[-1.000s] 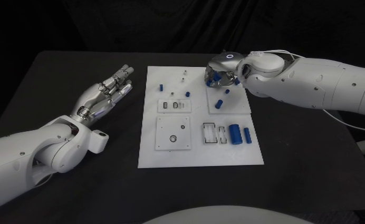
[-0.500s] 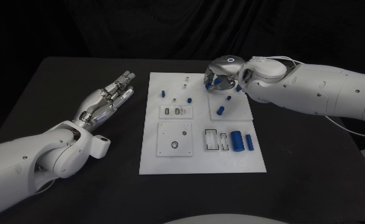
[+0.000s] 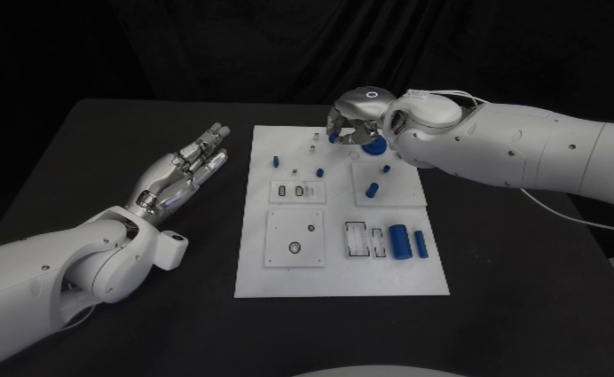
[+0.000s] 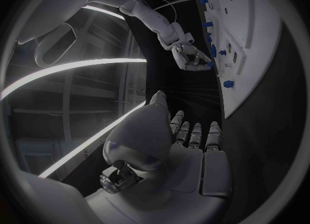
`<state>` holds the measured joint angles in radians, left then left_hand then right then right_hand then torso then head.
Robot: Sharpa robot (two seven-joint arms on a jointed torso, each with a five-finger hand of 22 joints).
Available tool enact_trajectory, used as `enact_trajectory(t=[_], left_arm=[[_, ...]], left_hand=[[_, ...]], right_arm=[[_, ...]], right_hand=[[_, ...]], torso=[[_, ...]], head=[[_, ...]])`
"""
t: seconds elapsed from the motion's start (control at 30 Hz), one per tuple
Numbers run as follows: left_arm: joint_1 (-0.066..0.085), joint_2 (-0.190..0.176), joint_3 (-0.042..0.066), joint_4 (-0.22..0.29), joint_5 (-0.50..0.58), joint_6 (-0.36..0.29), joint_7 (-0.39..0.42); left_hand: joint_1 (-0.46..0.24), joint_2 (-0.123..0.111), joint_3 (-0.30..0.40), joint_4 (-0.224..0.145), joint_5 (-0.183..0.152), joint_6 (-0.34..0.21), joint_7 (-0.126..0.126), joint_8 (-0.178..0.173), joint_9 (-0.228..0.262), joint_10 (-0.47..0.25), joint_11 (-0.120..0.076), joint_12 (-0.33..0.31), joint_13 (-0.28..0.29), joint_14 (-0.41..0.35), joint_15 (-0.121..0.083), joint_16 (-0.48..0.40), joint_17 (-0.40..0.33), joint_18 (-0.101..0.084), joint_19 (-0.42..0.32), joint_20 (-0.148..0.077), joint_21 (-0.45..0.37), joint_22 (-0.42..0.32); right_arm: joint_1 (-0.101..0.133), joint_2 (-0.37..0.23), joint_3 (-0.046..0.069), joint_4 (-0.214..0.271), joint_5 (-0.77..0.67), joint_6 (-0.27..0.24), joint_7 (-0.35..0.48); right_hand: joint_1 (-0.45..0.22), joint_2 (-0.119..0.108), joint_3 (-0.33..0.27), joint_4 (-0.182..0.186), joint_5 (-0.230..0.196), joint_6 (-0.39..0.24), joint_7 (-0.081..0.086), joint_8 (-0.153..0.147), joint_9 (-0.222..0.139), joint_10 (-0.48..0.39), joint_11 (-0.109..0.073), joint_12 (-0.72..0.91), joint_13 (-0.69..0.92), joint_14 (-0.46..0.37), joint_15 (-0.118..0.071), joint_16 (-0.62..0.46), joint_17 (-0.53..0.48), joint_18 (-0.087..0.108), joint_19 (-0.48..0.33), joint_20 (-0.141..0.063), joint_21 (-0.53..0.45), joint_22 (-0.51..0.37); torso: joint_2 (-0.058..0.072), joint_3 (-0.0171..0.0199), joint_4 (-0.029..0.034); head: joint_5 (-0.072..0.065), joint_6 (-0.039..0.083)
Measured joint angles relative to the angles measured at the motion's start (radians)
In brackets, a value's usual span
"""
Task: Assemble the parts on the task board
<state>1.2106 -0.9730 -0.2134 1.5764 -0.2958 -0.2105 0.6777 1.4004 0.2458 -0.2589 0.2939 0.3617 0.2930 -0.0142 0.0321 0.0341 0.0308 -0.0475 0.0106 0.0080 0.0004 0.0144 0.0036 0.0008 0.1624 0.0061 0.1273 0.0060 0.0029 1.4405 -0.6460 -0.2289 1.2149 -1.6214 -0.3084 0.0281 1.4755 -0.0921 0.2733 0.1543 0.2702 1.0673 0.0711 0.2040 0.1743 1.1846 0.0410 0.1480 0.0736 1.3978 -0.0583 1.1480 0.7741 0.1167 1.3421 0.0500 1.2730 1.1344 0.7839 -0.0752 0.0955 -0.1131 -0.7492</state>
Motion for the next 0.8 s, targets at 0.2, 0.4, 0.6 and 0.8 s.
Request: enact_trajectory(t=[0.2,0.4,0.6,0.8], left_arm=[[0.000,0.006,0.000,-0.001,0.001,0.002,0.000],[0.000,0.009,0.000,-0.003,0.002,0.003,0.000],[0.000,0.011,0.000,-0.004,0.002,0.004,0.000],[0.000,0.014,0.000,-0.006,0.002,0.006,0.000]], left_hand=[[0.000,0.000,0.000,0.000,0.000,0.000,0.000,0.000,0.000,0.000,0.000,0.000,0.000,0.000,0.000,0.000,0.000,0.000,0.000,0.000,0.000,0.000],[0.000,0.000,0.000,0.000,0.000,0.000,0.000,0.000,0.000,0.000,0.000,0.000,0.000,0.000,0.000,0.000,0.000,0.000,0.000,0.000,0.000,0.000],[0.000,0.000,0.000,0.000,0.000,0.000,0.000,0.000,0.000,0.000,0.000,0.000,0.000,0.000,0.000,0.000,0.000,0.000,0.000,0.000,0.000,0.000],[0.000,0.000,0.000,0.000,0.000,0.000,0.000,0.000,0.000,0.000,0.000,0.000,0.000,0.000,0.000,0.000,0.000,0.000,0.000,0.000,0.000,0.000]], right_arm=[[0.000,0.037,0.004,-0.043,0.021,-0.009,0.000],[0.000,0.062,0.004,-0.071,0.033,-0.016,0.000],[0.000,0.079,0.005,-0.094,0.039,-0.020,0.000],[0.000,0.097,0.005,-0.113,0.042,-0.020,0.000]], right_hand=[[0.000,0.000,0.006,0.000,-0.001,-0.001,0.001,-0.001,0.000,0.000,0.000,-0.005,0.000,0.002,0.002,0.003,0.005,0.000,0.000,0.000,0.001,0.004],[0.000,0.000,0.006,0.000,-0.001,-0.002,0.001,-0.004,0.000,0.003,0.003,-0.009,-0.001,0.005,0.005,0.003,0.005,0.000,0.003,0.003,0.004,0.007],[0.000,0.000,0.007,-0.001,-0.001,-0.004,0.004,-0.004,0.000,0.003,0.003,-0.012,-0.001,0.005,0.005,0.003,0.005,0.000,0.003,0.004,0.005,0.008],[0.000,0.000,0.011,0.000,-0.001,-0.007,0.007,-0.008,0.014,0.003,0.003,-0.015,-0.002,0.005,0.005,0.002,0.005,0.000,0.003,0.004,0.005,0.011]], torso=[[0.001,-0.0004,0.0001],[0.002,-0.0003,0.0005],[0.001,-0.0001,0.0003],[0.001,0.0001,0.0002]], head=[[0.000,0.000],[-0.001,0.000],[0.000,-0.004],[-0.001,-0.007]])
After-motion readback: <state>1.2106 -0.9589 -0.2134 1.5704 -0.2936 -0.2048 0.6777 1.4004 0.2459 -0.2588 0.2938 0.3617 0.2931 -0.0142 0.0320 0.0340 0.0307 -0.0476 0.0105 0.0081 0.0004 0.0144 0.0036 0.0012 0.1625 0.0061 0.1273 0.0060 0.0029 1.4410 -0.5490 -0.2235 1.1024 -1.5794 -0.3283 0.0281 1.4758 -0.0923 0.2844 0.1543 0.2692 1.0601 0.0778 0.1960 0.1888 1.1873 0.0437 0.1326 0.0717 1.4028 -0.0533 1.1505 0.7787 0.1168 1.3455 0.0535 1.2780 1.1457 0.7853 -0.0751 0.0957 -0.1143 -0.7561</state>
